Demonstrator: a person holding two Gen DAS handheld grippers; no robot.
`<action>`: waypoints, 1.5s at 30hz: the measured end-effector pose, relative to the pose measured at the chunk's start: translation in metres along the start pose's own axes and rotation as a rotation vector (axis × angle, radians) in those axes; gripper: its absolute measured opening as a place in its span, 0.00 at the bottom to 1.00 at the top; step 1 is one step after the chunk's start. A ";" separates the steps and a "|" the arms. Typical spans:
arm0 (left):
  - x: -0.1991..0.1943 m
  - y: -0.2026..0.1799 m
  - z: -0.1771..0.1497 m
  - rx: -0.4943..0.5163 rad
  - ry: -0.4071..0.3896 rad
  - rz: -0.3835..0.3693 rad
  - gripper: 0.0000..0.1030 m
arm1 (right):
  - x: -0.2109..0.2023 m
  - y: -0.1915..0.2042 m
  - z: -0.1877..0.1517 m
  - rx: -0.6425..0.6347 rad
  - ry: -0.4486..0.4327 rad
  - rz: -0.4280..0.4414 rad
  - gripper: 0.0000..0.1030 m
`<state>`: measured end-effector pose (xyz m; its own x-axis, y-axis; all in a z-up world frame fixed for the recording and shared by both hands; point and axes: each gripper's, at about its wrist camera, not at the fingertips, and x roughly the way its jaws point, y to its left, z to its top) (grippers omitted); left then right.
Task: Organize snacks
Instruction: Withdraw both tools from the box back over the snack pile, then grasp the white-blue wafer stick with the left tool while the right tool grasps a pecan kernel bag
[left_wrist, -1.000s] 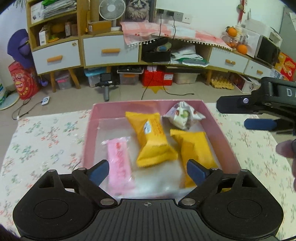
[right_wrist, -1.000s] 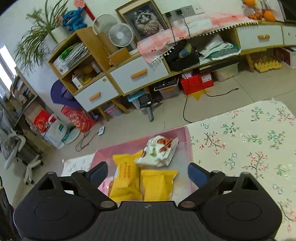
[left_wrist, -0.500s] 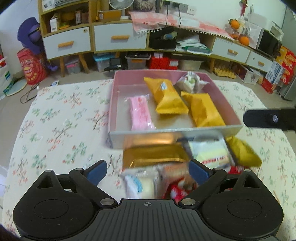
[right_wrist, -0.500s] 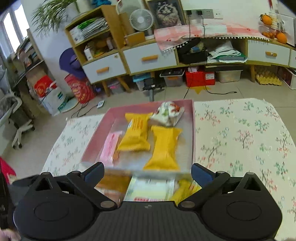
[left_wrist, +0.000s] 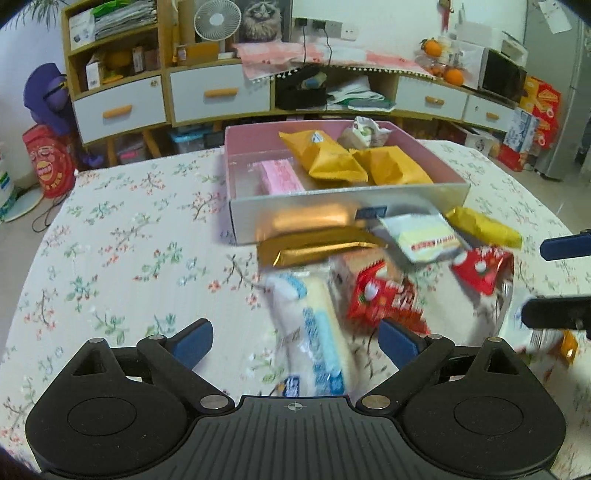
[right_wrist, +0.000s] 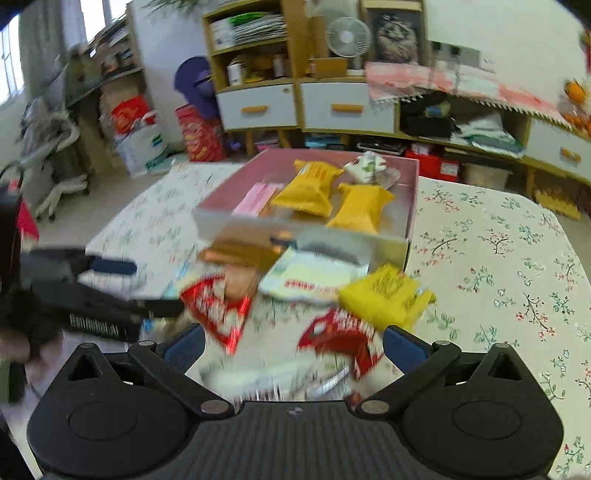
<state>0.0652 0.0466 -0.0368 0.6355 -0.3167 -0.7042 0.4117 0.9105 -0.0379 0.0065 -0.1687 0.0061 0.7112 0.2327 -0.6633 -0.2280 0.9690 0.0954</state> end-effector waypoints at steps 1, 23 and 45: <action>-0.001 0.002 -0.003 0.001 -0.009 -0.005 0.94 | -0.001 0.003 -0.006 -0.024 -0.001 -0.004 0.75; 0.009 0.003 -0.003 -0.049 0.039 -0.040 0.33 | 0.003 0.028 -0.040 -0.210 0.020 -0.013 0.22; 0.016 0.011 0.006 -0.059 0.055 -0.015 0.24 | 0.016 0.034 -0.035 -0.194 0.089 0.040 0.08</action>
<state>0.0836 0.0501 -0.0447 0.5924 -0.3166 -0.7409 0.3803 0.9206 -0.0893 -0.0128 -0.1346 -0.0269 0.6396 0.2539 -0.7256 -0.3849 0.9228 -0.0164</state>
